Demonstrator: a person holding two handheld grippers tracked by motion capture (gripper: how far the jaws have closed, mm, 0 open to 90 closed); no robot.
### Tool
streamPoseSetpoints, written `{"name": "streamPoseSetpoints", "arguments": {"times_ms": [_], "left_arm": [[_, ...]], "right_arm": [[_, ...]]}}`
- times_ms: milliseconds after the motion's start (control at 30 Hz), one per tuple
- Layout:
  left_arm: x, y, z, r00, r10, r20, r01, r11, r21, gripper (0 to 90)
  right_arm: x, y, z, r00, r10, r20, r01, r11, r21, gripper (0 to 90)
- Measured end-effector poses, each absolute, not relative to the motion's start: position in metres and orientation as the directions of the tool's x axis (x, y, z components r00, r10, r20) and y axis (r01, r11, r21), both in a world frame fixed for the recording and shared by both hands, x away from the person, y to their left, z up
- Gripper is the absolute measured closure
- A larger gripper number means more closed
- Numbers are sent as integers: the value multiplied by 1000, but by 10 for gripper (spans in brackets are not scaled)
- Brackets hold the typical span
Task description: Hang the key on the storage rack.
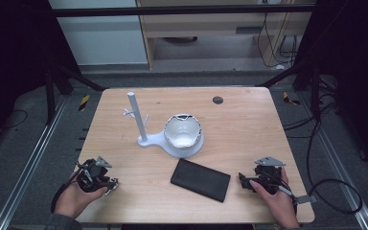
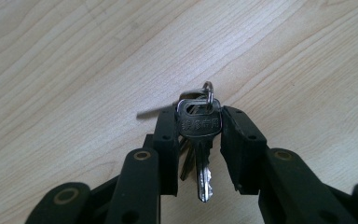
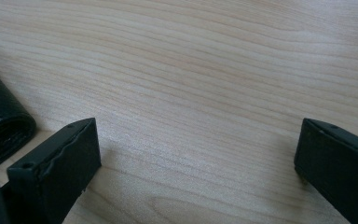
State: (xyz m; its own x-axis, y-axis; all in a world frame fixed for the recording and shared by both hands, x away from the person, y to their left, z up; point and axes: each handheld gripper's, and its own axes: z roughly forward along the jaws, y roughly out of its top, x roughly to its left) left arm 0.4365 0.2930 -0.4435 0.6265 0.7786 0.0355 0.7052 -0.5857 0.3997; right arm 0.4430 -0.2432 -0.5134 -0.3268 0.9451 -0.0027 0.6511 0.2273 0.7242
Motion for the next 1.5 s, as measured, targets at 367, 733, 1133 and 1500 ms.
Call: {"name": "streamPoseSetpoints", "arguments": {"times_ms": [367, 733, 1133, 1500], "left_arm": [[438, 293, -425, 637, 769, 59, 685, -599, 415, 676], [442, 294, -398, 649, 757, 77, 664, -613, 428, 679], [455, 293, -362, 655, 749, 99, 644, -622, 446, 680], [477, 283, -316, 662, 736, 141, 620, -643, 449, 681]], "right_arm": [[443, -243, -513, -328, 945, -3, 651, 228, 724, 5], [443, -243, -513, -331, 944, -4, 649, 231, 724, 5], [443, -243, -513, -332, 943, 0, 651, 229, 724, 5], [444, -243, -513, -334, 942, 1, 651, 230, 724, 5]]}}
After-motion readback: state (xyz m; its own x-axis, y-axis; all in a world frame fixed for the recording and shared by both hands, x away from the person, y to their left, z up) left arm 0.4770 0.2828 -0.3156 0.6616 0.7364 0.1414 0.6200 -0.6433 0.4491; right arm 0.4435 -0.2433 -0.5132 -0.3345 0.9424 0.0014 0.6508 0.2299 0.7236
